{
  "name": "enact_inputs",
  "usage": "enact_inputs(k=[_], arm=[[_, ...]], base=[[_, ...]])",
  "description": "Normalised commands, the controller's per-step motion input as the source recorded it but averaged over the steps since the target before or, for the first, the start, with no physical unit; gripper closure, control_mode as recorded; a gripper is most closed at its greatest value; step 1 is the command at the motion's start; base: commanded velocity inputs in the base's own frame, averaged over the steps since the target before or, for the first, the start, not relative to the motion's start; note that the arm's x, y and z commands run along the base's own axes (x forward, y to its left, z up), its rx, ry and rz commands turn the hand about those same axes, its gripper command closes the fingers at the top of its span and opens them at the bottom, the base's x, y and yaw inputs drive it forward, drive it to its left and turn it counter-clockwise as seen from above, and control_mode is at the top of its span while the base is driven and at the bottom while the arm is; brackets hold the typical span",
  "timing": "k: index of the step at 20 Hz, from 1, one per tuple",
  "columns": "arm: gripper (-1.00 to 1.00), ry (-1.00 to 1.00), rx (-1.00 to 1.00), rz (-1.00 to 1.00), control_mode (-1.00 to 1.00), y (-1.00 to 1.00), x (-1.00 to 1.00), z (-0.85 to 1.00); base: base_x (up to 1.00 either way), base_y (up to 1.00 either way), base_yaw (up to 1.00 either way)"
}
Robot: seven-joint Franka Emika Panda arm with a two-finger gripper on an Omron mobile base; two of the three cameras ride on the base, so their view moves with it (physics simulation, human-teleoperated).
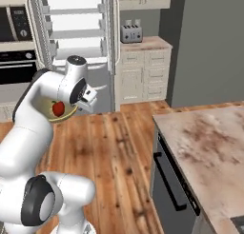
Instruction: Move the cup from next to the sink to the open cabinet. Then, move the bowl with the bell pepper to the fridge to clear the area for faucet cleaning.
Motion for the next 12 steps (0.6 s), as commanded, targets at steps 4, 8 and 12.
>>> enact_inputs(k=[4, 8, 12], arm=[[1.00, 0.00, 0.00, 0.00, 1.00, 0.00, 0.00, 0.00], [1.00, 0.00, 0.00, 0.00, 1.00, 0.00, 0.00, 0.00], [1.00, 0.00, 0.00, 0.00, 1.00, 0.00, 0.00, 0.00]], base=[[1.00, 0.00, 0.25], [1.00, 0.01, 0.10], [1.00, 0.11, 0.00]])
